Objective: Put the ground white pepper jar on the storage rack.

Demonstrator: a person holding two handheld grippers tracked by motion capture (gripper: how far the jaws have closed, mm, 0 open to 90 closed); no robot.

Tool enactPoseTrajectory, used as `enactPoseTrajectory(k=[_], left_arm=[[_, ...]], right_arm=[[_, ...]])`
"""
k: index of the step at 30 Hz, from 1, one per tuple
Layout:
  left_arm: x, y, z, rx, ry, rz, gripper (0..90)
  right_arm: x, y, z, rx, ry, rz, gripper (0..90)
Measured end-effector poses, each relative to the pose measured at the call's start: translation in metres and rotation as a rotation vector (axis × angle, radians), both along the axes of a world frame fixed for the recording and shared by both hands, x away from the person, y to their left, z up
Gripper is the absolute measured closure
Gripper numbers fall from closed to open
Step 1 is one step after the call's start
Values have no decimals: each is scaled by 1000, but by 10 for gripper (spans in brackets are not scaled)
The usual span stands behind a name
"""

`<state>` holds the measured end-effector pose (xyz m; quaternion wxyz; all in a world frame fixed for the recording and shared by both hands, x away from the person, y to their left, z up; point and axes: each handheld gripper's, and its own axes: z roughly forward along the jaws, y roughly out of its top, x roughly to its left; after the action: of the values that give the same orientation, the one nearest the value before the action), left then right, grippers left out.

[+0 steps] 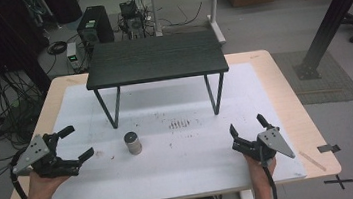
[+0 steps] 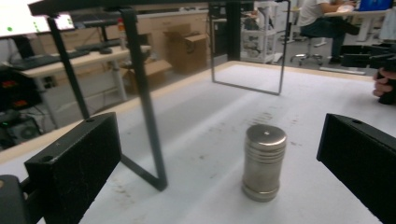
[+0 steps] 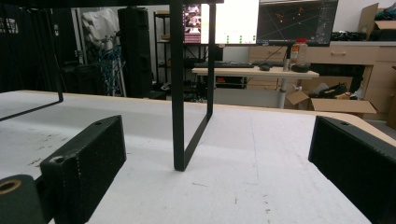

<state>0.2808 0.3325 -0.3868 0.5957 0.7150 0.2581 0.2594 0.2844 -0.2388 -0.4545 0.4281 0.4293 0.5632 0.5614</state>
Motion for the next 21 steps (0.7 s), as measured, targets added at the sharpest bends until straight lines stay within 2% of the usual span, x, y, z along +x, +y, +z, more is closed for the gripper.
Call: enactPoseTrajectory(k=[2,3,7,9,21], left_arm=[[2,-4,-1,-6,18,-20,3],[4,-9,-3,-1,33,-41,4],[6,-18,-5,11,50,-69,4],[8,-28,-9,21,70,-92,4],[20,-58,-22,43,120,-127,5]], right_arm=[[0,0,0,0,0,0,38],[0,0,0,0,0,0,38],[0,0,0,0,-1,0,37],[0,0,0,0,-1,0,37],[0,0,0,0,0,0,37]])
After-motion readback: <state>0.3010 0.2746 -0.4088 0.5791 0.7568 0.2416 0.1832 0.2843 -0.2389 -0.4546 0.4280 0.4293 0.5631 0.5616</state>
